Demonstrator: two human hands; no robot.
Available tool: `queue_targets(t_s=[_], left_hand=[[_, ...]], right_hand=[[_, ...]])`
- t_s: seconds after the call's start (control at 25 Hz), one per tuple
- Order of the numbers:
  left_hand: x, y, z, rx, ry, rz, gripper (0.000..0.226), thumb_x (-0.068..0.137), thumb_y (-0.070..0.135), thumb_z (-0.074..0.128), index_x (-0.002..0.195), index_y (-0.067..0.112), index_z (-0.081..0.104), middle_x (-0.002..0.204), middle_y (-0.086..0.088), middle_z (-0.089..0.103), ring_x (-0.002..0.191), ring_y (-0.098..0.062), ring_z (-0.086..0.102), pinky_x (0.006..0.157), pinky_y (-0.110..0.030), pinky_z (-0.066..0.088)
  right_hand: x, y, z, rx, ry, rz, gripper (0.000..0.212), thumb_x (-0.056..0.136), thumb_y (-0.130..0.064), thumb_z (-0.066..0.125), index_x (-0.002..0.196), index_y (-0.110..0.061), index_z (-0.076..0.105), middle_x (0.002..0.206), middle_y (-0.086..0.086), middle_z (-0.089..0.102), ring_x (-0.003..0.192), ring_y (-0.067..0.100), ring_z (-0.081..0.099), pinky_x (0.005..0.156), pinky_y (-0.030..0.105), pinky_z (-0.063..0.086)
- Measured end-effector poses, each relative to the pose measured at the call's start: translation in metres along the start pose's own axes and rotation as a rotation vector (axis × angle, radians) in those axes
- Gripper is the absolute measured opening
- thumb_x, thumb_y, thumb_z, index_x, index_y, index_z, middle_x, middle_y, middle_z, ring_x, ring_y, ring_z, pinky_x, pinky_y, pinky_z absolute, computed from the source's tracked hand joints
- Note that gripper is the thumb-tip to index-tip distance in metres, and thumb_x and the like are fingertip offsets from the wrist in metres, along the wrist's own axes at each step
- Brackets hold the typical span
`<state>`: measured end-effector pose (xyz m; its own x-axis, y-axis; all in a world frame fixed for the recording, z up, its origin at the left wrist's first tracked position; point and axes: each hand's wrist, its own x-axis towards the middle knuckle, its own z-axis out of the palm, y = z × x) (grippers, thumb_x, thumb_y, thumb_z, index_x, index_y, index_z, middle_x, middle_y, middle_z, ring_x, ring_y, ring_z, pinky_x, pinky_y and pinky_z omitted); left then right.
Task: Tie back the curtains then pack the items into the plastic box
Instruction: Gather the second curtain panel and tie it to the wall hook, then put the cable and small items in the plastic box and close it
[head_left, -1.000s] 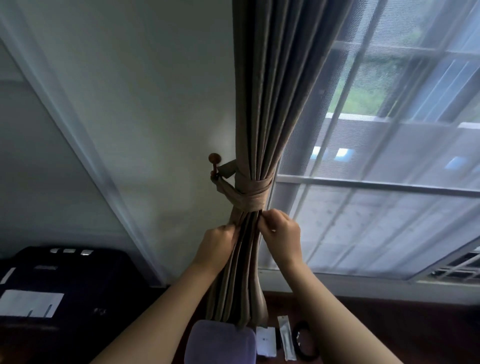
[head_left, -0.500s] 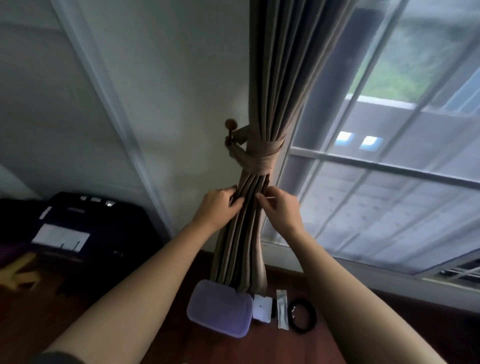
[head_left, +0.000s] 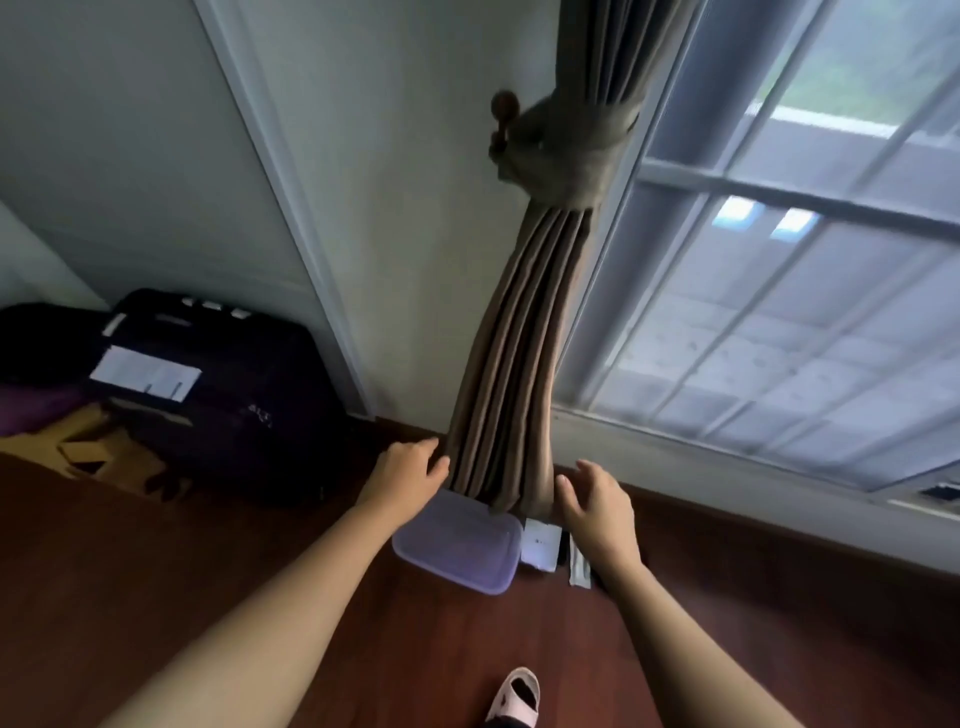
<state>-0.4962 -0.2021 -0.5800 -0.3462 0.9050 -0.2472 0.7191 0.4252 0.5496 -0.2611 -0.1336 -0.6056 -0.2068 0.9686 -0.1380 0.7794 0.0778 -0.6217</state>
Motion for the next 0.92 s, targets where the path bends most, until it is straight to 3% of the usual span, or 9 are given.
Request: queue_targets(t_s=[0.24, 0.36, 0.6, 0.68, 0.8, 0.92], left_hand=[[-0.028, -0.097, 0.124, 0.130, -0.125, -0.119, 0.045, 0.095, 0.037, 0.046, 0.133, 0.013, 0.051, 0.119, -0.015, 0.064, 0.108, -0.032, 0.060, 0.085, -0.034, 0.048], [0.001, -0.154, 0.198, 0.169, -0.097, -0.166, 0.046, 0.095, 0.038, 0.046, 0.132, 0.011, 0.051, 0.121, -0.016, 0.063, 0.110, -0.034, 0.059, 0.087, -0.035, 0.047], [0.088, -0.283, 0.343, 0.156, 0.053, -0.224, 0.037, 0.095, 0.031, 0.047, 0.118, 0.004, 0.057, 0.105, -0.022, 0.067, 0.095, -0.040, 0.063, 0.078, -0.042, 0.052], [0.119, -0.322, 0.385, 0.178, 0.081, -0.277, 0.038, 0.096, 0.029, 0.046, 0.120, 0.001, 0.052, 0.110, -0.024, 0.063, 0.098, -0.040, 0.062, 0.080, -0.043, 0.052], [0.153, -0.365, 0.429, 0.102, 0.171, -0.395, 0.056, 0.096, 0.030, 0.046, 0.139, -0.003, 0.032, 0.134, -0.027, 0.046, 0.120, -0.041, 0.049, 0.096, -0.043, 0.044], [0.177, -0.385, 0.450, -0.053, 0.167, -0.489, 0.063, 0.096, 0.030, 0.048, 0.145, 0.001, 0.022, 0.144, -0.025, 0.038, 0.128, -0.041, 0.042, 0.100, -0.042, 0.040]], right_hand=[[-0.051, 0.089, 0.120, -0.040, -0.189, 0.219, 0.048, 0.092, -0.038, 0.051, 0.128, -0.006, 0.051, 0.127, 0.014, 0.059, 0.117, 0.028, 0.054, 0.090, 0.032, 0.041], [-0.032, 0.148, 0.197, -0.066, -0.228, 0.285, 0.052, 0.093, -0.042, 0.050, 0.127, -0.003, 0.048, 0.127, 0.018, 0.057, 0.117, 0.032, 0.053, 0.089, 0.034, 0.042], [0.025, 0.274, 0.357, -0.098, -0.237, 0.278, 0.053, 0.093, -0.041, 0.049, 0.121, 0.003, 0.047, 0.123, 0.024, 0.054, 0.113, 0.038, 0.053, 0.085, 0.036, 0.042], [0.048, 0.311, 0.407, -0.099, -0.224, 0.311, 0.058, 0.093, -0.045, 0.047, 0.120, 0.006, 0.046, 0.123, 0.027, 0.054, 0.113, 0.039, 0.053, 0.087, 0.037, 0.042], [0.067, 0.348, 0.458, -0.044, -0.229, 0.393, 0.067, 0.092, -0.053, 0.043, 0.123, 0.007, 0.042, 0.125, 0.030, 0.051, 0.116, 0.040, 0.052, 0.089, 0.037, 0.040], [0.080, 0.363, 0.479, 0.020, -0.243, 0.387, 0.063, 0.093, -0.048, 0.046, 0.122, 0.007, 0.040, 0.123, 0.029, 0.056, 0.113, 0.040, 0.054, 0.085, 0.036, 0.041]])
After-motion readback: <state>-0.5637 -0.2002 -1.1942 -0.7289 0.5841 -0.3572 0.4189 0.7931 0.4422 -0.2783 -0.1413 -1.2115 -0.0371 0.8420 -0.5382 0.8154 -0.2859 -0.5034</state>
